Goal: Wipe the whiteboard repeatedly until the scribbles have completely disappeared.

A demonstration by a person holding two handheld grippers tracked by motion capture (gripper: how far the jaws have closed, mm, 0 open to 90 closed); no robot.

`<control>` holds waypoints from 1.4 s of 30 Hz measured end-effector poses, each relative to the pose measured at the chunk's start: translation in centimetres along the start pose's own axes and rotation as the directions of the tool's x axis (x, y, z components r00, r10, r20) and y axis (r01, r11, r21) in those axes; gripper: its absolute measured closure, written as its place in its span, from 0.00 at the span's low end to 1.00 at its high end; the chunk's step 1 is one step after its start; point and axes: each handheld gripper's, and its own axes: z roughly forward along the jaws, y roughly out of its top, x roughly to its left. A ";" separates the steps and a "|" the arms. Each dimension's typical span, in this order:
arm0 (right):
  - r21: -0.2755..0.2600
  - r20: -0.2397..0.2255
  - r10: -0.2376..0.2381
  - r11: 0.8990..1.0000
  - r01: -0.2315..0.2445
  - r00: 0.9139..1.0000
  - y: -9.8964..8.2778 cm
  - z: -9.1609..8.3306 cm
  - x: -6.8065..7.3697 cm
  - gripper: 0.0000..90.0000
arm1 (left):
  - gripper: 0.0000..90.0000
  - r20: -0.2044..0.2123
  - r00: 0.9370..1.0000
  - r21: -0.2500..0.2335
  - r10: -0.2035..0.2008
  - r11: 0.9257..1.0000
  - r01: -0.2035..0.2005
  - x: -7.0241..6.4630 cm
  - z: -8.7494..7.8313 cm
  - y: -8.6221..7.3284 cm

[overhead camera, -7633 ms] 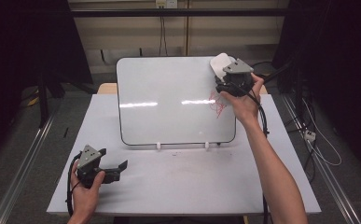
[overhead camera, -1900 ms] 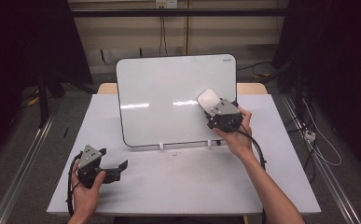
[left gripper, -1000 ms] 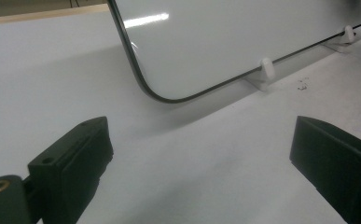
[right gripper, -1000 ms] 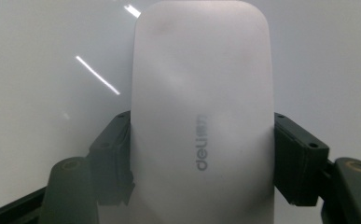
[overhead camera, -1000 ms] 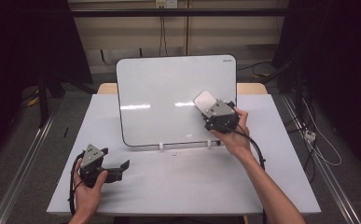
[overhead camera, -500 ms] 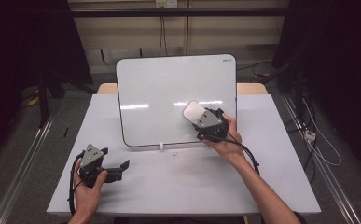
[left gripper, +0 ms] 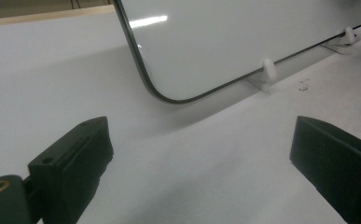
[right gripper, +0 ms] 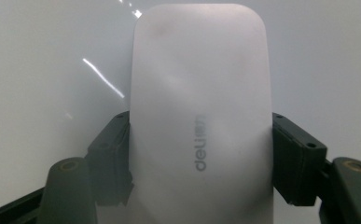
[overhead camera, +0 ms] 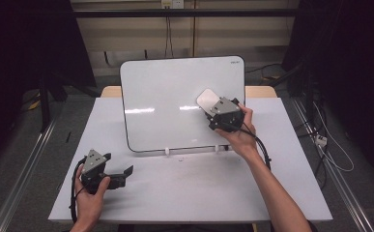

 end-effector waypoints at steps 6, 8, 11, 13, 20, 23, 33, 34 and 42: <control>-0.011 0.027 0.041 0.999 -0.040 0.999 0.8 0.3 -2.0 0.35 | 0.06 -0.001 1.000 -0.003 -0.003 1.000 0.003 0.0 -0.1 0.0; -0.013 0.035 0.037 0.999 -0.037 0.999 1.2 0.4 -2.6 0.35 | 0.06 -0.001 1.000 -0.002 -0.004 1.000 0.004 0.1 -0.1 0.0; -0.017 0.038 0.044 0.999 -0.043 0.998 1.6 0.5 -3.6 0.35 | 0.06 0.000 1.000 -0.002 -0.001 1.000 0.001 0.0 -0.1 0.0; -0.017 0.038 0.038 0.999 -0.038 0.999 1.9 0.6 -4.2 0.35 | 0.06 -0.001 1.000 -0.003 -0.002 1.000 0.002 0.0 -0.1 0.0; -0.029 0.041 0.051 0.998 -0.050 0.998 2.6 1.0 -5.6 0.35 | 0.06 -0.001 1.000 0.000 -0.002 1.000 0.002 0.1 -0.1 0.0; -0.034 0.049 0.052 0.998 -0.050 0.997 3.0 1.1 -6.2 0.35 | 0.06 -0.001 1.000 0.001 -0.002 1.000 0.002 0.1 0.0 0.0; -0.048 0.051 0.065 0.997 -0.062 0.997 3.9 1.6 -7.9 0.35 | 0.06 -0.003 1.000 0.002 -0.003 1.000 0.003 0.1 0.0 -0.1; -0.050 0.052 0.070 0.996 -0.067 0.996 3.9 1.6 -8.0 0.35 | 0.06 -0.002 1.000 0.002 -0.004 1.000 0.004 0.1 0.0 -0.1; -0.046 0.050 0.081 0.996 -0.078 0.996 4.1 1.8 -8.8 0.35 | 0.06 -0.002 1.000 0.001 -0.004 1.000 0.004 0.1 -0.1 -0.1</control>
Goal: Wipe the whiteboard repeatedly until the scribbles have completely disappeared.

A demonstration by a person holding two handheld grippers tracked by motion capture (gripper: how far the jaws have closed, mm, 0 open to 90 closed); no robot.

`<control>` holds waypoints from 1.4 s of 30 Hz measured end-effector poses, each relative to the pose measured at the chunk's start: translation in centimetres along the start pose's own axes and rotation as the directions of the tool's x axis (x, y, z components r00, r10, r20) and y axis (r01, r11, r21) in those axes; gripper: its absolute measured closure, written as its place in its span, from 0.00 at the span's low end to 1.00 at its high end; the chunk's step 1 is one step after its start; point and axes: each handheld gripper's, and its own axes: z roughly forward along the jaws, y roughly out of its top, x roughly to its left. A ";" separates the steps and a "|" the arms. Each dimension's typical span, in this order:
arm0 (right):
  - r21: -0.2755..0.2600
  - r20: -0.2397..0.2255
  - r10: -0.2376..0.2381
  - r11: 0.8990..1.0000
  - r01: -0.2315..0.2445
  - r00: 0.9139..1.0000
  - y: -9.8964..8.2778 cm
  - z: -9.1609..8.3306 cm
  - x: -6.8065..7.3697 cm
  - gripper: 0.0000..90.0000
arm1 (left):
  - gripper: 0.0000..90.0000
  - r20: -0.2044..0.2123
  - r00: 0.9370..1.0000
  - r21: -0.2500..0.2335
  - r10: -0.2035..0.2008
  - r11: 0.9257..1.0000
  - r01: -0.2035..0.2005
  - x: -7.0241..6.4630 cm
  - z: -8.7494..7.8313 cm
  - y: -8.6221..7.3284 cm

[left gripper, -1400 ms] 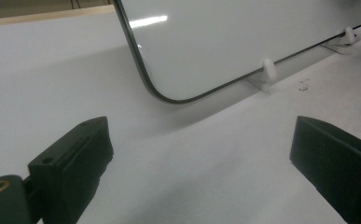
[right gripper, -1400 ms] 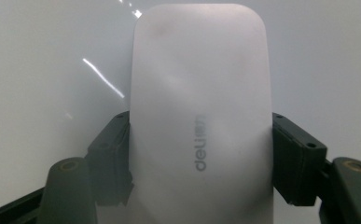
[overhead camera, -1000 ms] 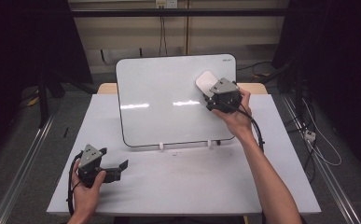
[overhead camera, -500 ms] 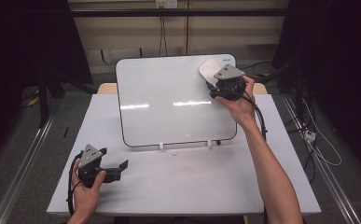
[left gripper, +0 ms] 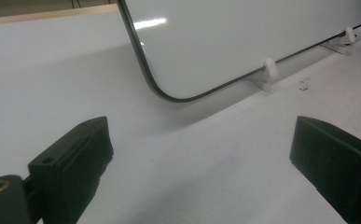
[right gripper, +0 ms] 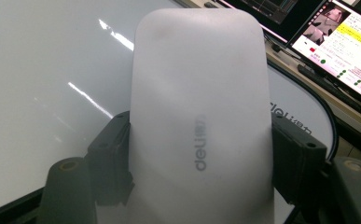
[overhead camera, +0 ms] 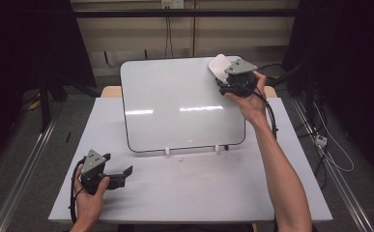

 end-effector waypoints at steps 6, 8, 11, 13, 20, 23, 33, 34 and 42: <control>0.010 -0.001 -0.015 1.000 0.015 1.000 0.1 0.2 -0.4 0.35 | 0.06 -0.002 1.000 -0.001 0.001 1.000 -0.001 0.1 -0.2 0.0; 0.007 -0.001 0.003 1.000 -0.003 1.000 0.0 0.0 -0.5 0.35 | 0.06 -0.003 1.000 -0.005 -0.003 1.000 0.003 0.1 -0.2 -0.1; 0.017 0.020 0.036 0.999 -0.036 0.999 -0.1 -0.3 -0.4 0.35 | 0.06 -0.004 1.000 -0.008 -0.004 1.000 0.004 0.2 -0.4 -0.1; 0.036 0.038 0.077 0.996 -0.078 0.996 -0.3 -0.5 -0.6 0.35 | 0.06 -0.006 1.000 -0.009 -0.006 1.000 0.006 0.2 -0.5 -0.1; 0.066 0.070 0.156 0.985 -0.161 0.985 -0.6 -0.9 -0.4 0.35 | 0.06 -0.007 1.000 -0.015 -0.006 1.000 0.006 0.2 -0.6 -0.1; 0.088 0.080 0.178 0.979 -0.184 0.981 -1.1 -1.1 -0.1 0.35 | 0.06 -0.007 1.000 -0.015 -0.007 1.000 0.007 0.2 -0.6 -0.1; 0.137 0.126 0.267 0.949 -0.283 0.955 -3.4 -2.3 1.3 0.35 | 0.06 -0.010 1.000 -0.012 -0.003 1.000 0.003 0.1 -0.5 -0.1; 0.146 0.124 0.269 0.947 -0.285 0.955 -3.7 -2.4 1.4 0.35 | 0.06 -0.009 1.000 -0.013 -0.003 1.000 0.003 0.1 -0.5 -0.1; 0.179 0.095 0.211 0.958 -0.225 0.973 -6.0 -3.5 3.8 0.35 | 0.06 -0.005 1.000 -0.007 0.007 1.000 -0.007 0.0 -0.3 0.0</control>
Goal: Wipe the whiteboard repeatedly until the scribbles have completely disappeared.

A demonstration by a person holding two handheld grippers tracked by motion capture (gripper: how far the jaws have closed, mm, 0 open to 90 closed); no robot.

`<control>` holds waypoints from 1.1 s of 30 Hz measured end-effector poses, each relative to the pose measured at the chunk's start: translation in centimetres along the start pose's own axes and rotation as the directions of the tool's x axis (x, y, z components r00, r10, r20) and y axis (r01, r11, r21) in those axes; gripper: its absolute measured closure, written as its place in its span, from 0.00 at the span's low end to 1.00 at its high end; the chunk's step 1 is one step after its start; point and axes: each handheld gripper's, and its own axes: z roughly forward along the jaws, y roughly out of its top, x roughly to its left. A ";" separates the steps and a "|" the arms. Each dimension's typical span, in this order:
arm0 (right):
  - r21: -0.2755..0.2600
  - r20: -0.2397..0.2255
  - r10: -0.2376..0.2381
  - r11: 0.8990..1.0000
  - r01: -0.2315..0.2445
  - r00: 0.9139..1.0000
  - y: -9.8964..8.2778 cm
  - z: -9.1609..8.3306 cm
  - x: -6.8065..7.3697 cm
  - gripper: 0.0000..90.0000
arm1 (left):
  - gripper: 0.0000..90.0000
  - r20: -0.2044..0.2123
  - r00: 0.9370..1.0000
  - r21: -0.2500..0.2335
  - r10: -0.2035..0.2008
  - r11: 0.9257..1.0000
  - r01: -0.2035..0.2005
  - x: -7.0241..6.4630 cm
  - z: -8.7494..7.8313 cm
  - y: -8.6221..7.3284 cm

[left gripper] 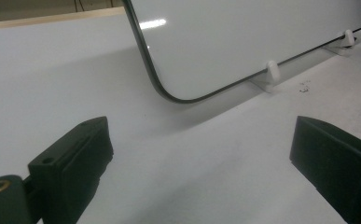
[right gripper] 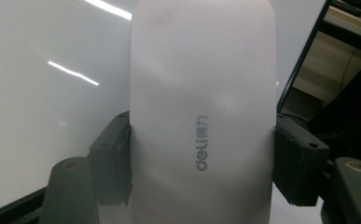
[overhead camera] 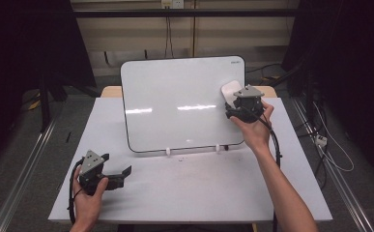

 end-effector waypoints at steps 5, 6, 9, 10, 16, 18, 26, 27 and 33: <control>-0.012 -0.025 -0.014 1.000 0.014 1.000 -1.4 -0.5 0.7 0.35 | 0.06 0.000 1.000 0.002 -0.002 1.000 0.002 0.0 0.2 0.0; -0.015 -0.031 -0.008 1.000 0.007 0.999 -1.5 -0.5 0.7 0.35 | 0.06 0.001 1.000 0.003 -0.002 1.000 0.002 0.0 0.2 0.0; -0.002 -0.056 0.000 1.000 0.000 0.998 -1.6 -0.6 0.6 0.35 | 0.06 0.000 1.000 -0.001 -0.002 1.000 0.002 -0.1 0.1 0.0; 0.004 -0.056 0.006 1.000 -0.006 0.998 -1.5 -0.6 0.6 0.35 | 0.06 -0.002 1.000 0.001 -0.002 1.000 0.002 0.0 0.2 0.0; 0.021 -0.011 0.077 0.997 -0.077 0.997 -0.1 -0.2 0.3 0.35 | 0.06 -0.001 1.000 -0.002 -0.001 1.000 0.001 0.0 0.1 0.0; 0.029 -0.005 0.088 0.996 -0.088 0.996 0.4 -0.1 0.0 0.35 | 0.06 -0.002 1.000 -0.001 -0.005 1.000 0.005 0.1 0.1 0.0; 0.040 0.005 0.133 0.990 -0.133 0.991 2.1 0.4 -0.8 0.35 | 0.06 -0.003 1.000 -0.005 -0.005 1.000 0.005 0.1 0.0 0.0; 0.038 0.004 0.134 0.990 -0.134 0.991 2.3 0.4 -0.9 0.35 | 0.06 -0.003 1.000 -0.004 -0.004 1.000 0.004 0.1 0.0 0.0; 0.036 0.006 0.131 0.991 -0.131 0.991 3.3 0.9 -1.3 0.35 | 0.06 -0.004 1.000 -0.004 -0.004 1.000 0.004 0.1 0.0 0.0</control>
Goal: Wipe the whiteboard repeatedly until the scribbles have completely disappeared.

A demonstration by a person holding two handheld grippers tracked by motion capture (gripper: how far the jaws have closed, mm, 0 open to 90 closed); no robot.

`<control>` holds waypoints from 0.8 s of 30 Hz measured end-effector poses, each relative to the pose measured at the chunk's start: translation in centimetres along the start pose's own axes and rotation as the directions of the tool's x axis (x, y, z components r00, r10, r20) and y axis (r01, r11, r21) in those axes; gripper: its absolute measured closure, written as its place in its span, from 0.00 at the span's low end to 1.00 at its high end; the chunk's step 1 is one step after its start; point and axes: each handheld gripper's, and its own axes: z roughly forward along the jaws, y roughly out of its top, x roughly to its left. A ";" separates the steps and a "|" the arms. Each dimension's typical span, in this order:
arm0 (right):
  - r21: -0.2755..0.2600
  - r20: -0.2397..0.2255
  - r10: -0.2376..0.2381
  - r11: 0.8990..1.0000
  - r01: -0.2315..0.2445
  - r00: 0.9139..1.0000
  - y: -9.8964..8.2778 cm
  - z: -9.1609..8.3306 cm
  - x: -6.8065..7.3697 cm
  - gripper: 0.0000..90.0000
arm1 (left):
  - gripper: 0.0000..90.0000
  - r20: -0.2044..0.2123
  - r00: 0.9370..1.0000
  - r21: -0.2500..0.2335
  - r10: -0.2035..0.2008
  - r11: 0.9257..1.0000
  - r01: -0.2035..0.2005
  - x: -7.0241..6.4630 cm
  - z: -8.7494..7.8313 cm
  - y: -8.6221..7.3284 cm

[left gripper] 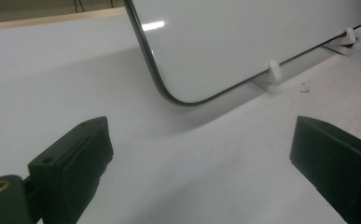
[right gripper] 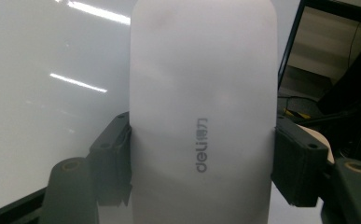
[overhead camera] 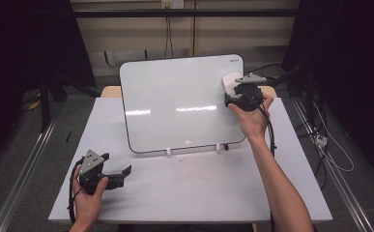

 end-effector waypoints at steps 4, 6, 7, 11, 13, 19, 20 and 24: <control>-0.011 0.006 0.002 1.000 -0.002 1.000 0.6 0.2 -0.5 0.35 | 0.06 0.001 1.000 0.000 -0.001 1.000 0.001 0.0 0.0 0.0; -0.012 0.015 0.001 1.000 0.000 1.000 1.1 0.2 -0.7 0.35 | 0.06 0.001 1.000 0.001 -0.002 1.000 0.002 0.0 0.0 0.0; -0.014 0.017 -0.002 1.000 0.002 1.000 1.4 0.2 -0.8 0.35 | 0.06 0.002 1.000 0.001 -0.001 1.000 0.001 0.0 0.0 0.0; -0.023 0.025 0.009 1.000 -0.008 1.000 2.3 0.4 -1.3 0.35 | 0.06 0.000 1.000 0.001 -0.001 1.000 0.001 0.0 0.0 0.0; -0.032 0.027 0.006 0.999 -0.005 1.000 2.7 0.5 -1.3 0.35 | 0.06 0.001 1.000 0.002 -0.003 1.000 0.003 0.1 0.0 0.0; -0.053 0.038 0.015 0.999 -0.013 0.999 2.5 0.6 -1.3 0.35 | 0.06 0.005 1.000 0.003 0.001 1.000 -0.001 -0.1 0.1 0.0; -0.058 0.035 0.020 0.998 -0.017 0.999 2.3 0.5 -1.3 0.35 | 0.06 0.004 1.000 0.004 0.000 1.000 0.000 -0.1 0.1 0.0; -0.057 0.038 -0.010 0.998 0.012 0.999 1.6 0.0 -0.6 0.35 | 0.06 0.004 1.000 0.004 -0.002 1.000 0.002 -0.1 0.2 0.0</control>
